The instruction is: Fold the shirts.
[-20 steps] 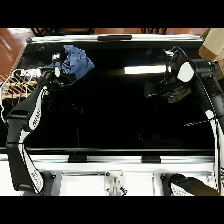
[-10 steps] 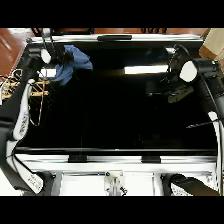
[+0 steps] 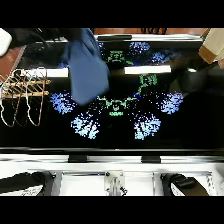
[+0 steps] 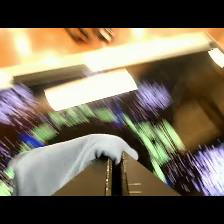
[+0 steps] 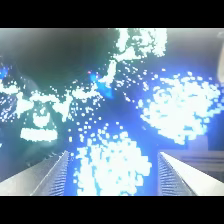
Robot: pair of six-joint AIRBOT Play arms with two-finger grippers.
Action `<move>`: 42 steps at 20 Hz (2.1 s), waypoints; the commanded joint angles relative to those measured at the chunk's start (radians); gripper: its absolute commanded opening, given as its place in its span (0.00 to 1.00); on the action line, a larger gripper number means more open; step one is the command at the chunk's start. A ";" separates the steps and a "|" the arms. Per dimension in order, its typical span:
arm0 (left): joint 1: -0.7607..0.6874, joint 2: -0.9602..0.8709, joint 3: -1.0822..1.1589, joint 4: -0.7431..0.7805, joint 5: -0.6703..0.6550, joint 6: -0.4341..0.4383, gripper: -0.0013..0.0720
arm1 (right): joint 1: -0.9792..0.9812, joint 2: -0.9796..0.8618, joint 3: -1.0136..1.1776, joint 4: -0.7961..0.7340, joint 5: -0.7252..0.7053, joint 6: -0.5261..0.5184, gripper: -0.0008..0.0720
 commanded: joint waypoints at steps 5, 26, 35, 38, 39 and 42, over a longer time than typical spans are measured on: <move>-0.360 -0.076 -0.371 -0.104 0.044 -0.177 0.06 | -0.001 0.141 -0.085 -0.015 0.311 0.031 0.93; 0.088 -0.088 -1.096 -0.768 -0.016 0.101 0.84 | -0.338 -0.439 -0.446 0.454 0.068 -0.321 0.93; -0.033 -0.183 -1.098 -0.987 0.217 0.143 0.81 | -0.338 -0.441 -0.540 0.463 -0.063 -0.331 0.93; -0.036 -0.183 -1.098 -1.017 0.267 0.143 0.51 | -0.338 -0.441 -0.540 0.511 -0.084 -0.332 0.93; -0.036 -0.183 -1.098 -1.017 0.272 0.145 0.36 | -0.338 -0.441 -0.540 0.523 -0.097 -0.332 0.93; -0.029 -0.180 -1.098 -1.017 0.260 0.210 0.06 | -0.336 -0.441 -0.567 0.573 -0.158 -0.331 0.93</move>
